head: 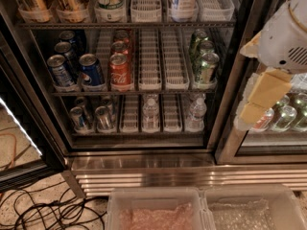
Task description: Pick orange can from top shelf of fridge
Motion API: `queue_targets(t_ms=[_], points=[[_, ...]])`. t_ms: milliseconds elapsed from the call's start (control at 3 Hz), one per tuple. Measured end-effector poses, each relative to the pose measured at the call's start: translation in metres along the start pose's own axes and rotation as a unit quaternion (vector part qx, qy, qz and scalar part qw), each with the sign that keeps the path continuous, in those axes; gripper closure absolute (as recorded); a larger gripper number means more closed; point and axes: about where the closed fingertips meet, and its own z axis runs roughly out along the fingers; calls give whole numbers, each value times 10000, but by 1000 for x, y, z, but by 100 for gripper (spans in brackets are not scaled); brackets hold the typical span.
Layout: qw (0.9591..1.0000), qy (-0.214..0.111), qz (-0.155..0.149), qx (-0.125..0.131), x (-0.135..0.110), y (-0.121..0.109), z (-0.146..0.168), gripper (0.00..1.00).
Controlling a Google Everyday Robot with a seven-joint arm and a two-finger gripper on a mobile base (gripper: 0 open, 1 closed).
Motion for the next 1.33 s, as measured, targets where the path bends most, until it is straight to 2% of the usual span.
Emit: queue_targets(t_ms=[333, 667, 1000, 1333], points=[[9997, -179, 54, -133, -25, 18, -4, 0], [9997, -189, 64, -132, -26, 18, -5, 0], [9995, -314, 76, -17, -41, 21, 5, 0], [9982, -527, -15, 293, -91, 24, 22, 0]])
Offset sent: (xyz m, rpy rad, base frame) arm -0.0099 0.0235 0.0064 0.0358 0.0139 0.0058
